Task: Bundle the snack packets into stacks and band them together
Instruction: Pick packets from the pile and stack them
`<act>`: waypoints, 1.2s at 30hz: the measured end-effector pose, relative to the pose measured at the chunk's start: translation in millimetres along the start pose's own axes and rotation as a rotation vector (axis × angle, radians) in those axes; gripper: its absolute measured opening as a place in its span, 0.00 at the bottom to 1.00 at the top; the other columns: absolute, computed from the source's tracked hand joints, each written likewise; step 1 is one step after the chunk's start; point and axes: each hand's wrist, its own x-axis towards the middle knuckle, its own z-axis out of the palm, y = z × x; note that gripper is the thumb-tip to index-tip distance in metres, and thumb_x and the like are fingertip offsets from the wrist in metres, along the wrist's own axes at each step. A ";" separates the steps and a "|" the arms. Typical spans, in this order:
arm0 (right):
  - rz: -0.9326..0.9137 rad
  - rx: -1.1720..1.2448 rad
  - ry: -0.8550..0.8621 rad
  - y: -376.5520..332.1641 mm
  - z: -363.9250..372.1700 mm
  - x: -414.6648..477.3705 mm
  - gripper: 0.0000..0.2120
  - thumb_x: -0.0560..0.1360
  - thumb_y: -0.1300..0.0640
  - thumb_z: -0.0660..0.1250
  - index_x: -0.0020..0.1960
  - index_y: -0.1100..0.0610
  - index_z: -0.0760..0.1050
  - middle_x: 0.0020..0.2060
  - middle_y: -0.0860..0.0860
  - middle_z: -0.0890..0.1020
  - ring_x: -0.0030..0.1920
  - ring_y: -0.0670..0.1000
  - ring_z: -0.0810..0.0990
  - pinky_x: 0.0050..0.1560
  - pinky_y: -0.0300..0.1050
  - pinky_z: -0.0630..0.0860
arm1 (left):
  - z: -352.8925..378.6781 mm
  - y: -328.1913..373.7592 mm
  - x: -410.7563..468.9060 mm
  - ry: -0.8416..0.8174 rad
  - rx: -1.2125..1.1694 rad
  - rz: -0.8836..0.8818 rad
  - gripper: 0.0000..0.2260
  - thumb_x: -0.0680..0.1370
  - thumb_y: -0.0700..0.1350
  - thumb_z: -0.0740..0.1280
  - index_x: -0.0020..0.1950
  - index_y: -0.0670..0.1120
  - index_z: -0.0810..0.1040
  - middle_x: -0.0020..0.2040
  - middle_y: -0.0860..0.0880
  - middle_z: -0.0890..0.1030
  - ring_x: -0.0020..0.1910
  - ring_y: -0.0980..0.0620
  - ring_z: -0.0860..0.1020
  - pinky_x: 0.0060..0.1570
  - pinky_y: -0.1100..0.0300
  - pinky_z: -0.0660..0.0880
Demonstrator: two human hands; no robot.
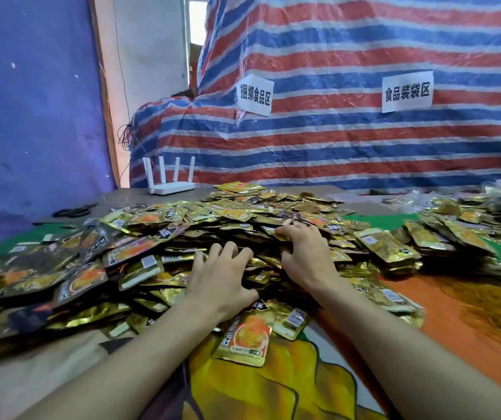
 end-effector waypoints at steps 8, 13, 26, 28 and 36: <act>-0.052 0.162 0.215 1.2 -14.3 -2.4 0.16 0.77 0.56 0.72 0.63 0.46 0.82 0.56 0.49 0.85 0.58 0.55 0.77 0.58 0.53 0.74 | -10.7 -8.0 -1.1 0.111 -0.081 0.045 0.19 0.83 0.46 0.60 0.72 0.63 0.73 0.63 0.58 0.80 0.64 0.49 0.75 0.63 0.49 0.70; 0.005 0.240 0.289 -2.5 -23.7 -3.3 0.18 0.76 0.55 0.73 0.65 0.47 0.79 0.51 0.55 0.83 0.54 0.58 0.79 0.57 0.57 0.75 | -23.2 -24.8 -5.4 0.101 -0.396 0.054 0.16 0.82 0.45 0.65 0.64 0.63 0.80 0.58 0.56 0.85 0.57 0.51 0.81 0.54 0.50 0.78; -0.025 0.476 0.132 -41.3 -35.5 -12.7 0.25 0.70 0.50 0.61 0.66 0.53 0.77 0.63 0.51 0.79 0.65 0.50 0.72 0.68 0.53 0.69 | -50.2 -49.9 -2.9 0.364 -1.635 -0.475 0.09 0.84 0.47 0.63 0.46 0.47 0.78 0.40 0.50 0.86 0.45 0.48 0.83 0.42 0.51 0.76; -0.046 0.580 0.071 -53.9 -35.4 -14.3 0.26 0.74 0.43 0.61 0.67 0.54 0.76 0.62 0.50 0.80 0.62 0.48 0.76 0.62 0.48 0.75 | -46.9 -52.1 -4.7 0.359 -1.788 -0.505 0.07 0.84 0.46 0.62 0.48 0.48 0.76 0.43 0.49 0.87 0.49 0.47 0.83 0.46 0.49 0.76; 0.061 0.876 -0.271 -91.9 -5.1 -23.6 0.26 0.79 0.37 0.64 0.67 0.54 0.75 0.55 0.48 0.82 0.48 0.41 0.81 0.39 0.33 0.76 | -32.1 -48.8 -7.7 0.431 -1.844 -0.399 0.08 0.84 0.41 0.60 0.55 0.47 0.79 0.47 0.46 0.87 0.45 0.48 0.86 0.40 0.49 0.82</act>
